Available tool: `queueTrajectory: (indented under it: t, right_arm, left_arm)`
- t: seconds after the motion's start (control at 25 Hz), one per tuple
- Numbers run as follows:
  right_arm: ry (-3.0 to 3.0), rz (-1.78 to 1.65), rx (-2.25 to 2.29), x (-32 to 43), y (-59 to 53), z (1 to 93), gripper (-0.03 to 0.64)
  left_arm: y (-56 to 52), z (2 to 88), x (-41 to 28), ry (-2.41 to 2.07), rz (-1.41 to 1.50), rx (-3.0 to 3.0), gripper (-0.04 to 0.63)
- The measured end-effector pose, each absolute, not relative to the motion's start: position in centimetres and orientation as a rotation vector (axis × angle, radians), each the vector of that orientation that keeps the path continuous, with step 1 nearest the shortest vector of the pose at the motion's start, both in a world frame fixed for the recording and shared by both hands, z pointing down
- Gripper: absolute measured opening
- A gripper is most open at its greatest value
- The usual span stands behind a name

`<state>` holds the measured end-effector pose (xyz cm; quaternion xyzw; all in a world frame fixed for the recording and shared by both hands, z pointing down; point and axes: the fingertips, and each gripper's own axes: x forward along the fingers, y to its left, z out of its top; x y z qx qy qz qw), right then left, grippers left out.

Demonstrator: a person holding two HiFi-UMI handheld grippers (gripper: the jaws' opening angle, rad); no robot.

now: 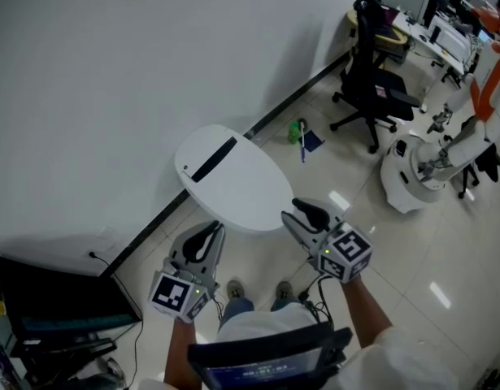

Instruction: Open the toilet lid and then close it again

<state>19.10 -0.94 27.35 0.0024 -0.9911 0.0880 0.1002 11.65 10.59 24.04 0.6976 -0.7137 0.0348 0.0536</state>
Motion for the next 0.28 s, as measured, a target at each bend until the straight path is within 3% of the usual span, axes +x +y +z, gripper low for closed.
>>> queueTrajectory:
  t: [0.28]
  right_arm:
    - [-2.932,0.270,0.004,20.5,-1.6,27.4,0.155]
  left_arm:
    - [9.8,23.8,13.1,-2.176,0.117,2.117,0.029]
